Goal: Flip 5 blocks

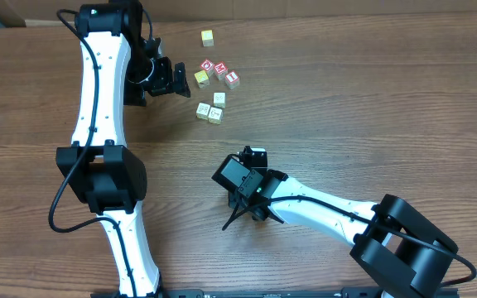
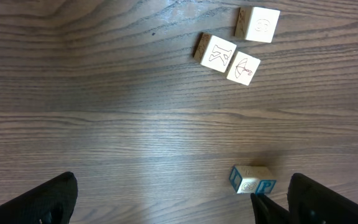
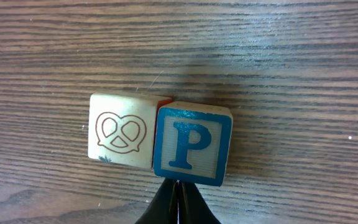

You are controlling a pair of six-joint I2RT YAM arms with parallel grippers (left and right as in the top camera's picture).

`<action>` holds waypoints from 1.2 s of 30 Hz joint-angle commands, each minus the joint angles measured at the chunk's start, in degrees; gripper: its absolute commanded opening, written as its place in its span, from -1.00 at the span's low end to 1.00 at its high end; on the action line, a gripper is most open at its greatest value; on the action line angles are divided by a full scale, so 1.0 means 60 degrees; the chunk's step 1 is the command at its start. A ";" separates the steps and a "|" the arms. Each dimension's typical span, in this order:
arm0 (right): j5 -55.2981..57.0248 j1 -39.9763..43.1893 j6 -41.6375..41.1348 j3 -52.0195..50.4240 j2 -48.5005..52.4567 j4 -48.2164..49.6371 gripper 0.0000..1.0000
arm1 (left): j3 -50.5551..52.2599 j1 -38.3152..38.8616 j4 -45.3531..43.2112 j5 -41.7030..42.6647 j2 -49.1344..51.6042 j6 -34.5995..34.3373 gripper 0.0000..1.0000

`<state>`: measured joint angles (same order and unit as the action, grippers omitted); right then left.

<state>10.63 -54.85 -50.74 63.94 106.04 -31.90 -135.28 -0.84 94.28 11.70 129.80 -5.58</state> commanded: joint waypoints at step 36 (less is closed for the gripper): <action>-0.1293 0.6153 0.4288 0.3982 -0.0947 -0.3825 1.00 | -0.0142 -0.0044 -0.0011 -0.0051 0.0066 -0.0069 1.00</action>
<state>2.37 -22.52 -28.51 87.07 101.21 -54.68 -135.28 -0.84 94.28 11.70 129.80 -5.58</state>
